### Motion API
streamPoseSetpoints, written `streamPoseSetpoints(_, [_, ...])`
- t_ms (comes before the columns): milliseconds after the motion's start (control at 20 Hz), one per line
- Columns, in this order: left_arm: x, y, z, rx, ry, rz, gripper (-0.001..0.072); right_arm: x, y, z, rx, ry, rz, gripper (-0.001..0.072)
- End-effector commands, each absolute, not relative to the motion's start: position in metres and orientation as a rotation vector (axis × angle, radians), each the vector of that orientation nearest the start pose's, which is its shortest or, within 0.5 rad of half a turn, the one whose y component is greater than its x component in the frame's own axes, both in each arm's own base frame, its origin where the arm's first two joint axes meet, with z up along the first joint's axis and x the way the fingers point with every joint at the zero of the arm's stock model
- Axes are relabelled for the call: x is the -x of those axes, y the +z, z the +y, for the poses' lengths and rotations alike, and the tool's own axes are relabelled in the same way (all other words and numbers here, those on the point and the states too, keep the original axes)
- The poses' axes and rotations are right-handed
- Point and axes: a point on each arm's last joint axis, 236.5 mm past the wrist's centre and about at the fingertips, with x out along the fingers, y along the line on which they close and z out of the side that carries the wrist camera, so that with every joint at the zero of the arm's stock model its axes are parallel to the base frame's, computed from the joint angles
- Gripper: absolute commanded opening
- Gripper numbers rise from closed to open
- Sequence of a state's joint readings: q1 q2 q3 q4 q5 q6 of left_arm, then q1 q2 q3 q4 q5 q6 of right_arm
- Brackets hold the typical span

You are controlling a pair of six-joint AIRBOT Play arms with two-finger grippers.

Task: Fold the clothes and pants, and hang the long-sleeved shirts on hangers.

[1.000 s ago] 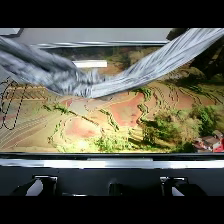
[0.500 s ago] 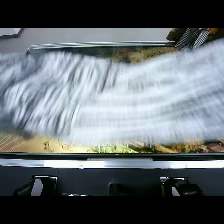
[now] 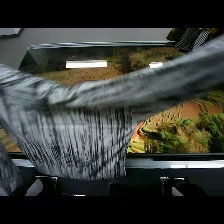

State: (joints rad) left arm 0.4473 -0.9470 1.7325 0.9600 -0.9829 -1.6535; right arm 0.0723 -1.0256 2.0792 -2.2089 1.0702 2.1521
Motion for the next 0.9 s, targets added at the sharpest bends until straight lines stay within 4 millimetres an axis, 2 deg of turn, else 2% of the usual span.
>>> streamPoseSetpoints(0, [-0.477,0.346,0.016,0.451,-0.160,0.322,0.0018,-0.423,0.481,-0.104,-0.180,-0.530,-0.047,0.0022])
streamPoseSetpoints(50, [-0.508,0.318,0.005,0.435,-0.171,0.353,0.0018,-0.454,0.459,-0.103,-0.159,-0.536,-0.019,0.0022])
streamPoseSetpoints(150, [-0.565,0.259,-0.017,0.427,-0.167,0.391,0.0018,-0.504,0.406,-0.106,-0.117,-0.580,0.075,0.0022])
streamPoseSetpoints(250, [-0.600,0.202,-0.040,0.442,-0.174,0.448,0.0018,-0.540,0.344,-0.109,-0.068,-0.617,0.203,0.0022])
streamPoseSetpoints(300, [-0.611,0.167,-0.053,0.445,-0.183,0.505,0.0018,-0.553,0.315,-0.111,-0.052,-0.636,0.267,0.0022])
streamPoseSetpoints(400, [-0.618,0.107,-0.075,0.447,-0.202,0.627,0.0018,-0.568,0.253,-0.114,-0.025,-0.675,0.401,0.0024])
streamPoseSetpoints(500, [-0.617,0.062,-0.087,0.454,-0.211,0.726,0.0018,-0.572,0.197,-0.111,-0.022,-0.681,0.531,0.0024])
streamPoseSetpoints(600, [-0.609,0.032,-0.093,0.486,-0.210,0.822,0.0019,-0.566,0.146,-0.101,-0.056,-0.673,0.679,0.0024])
streamPoseSetpoints(700, [-0.596,0.015,-0.093,0.491,-0.220,0.904,0.0026,-0.563,0.108,-0.077,-0.066,-0.573,0.817,0.0025])
streamPoseSetpoints(750, [-0.591,0.013,-0.092,0.500,-0.221,0.933,0.0105,-0.563,0.099,-0.061,-0.052,-0.487,0.872,0.0025])
streamPoseSetpoints(800, [-0.586,0.016,-0.088,0.518,-0.217,0.957,0.0281,-0.560,0.092,-0.045,-0.029,-0.397,0.925,0.0038])
streamPoseSetpoints(850, [-0.582,0.024,-0.080,0.538,-0.211,0.974,0.0483,-0.554,0.089,-0.034,-0.006,-0.332,0.971,0.0150])
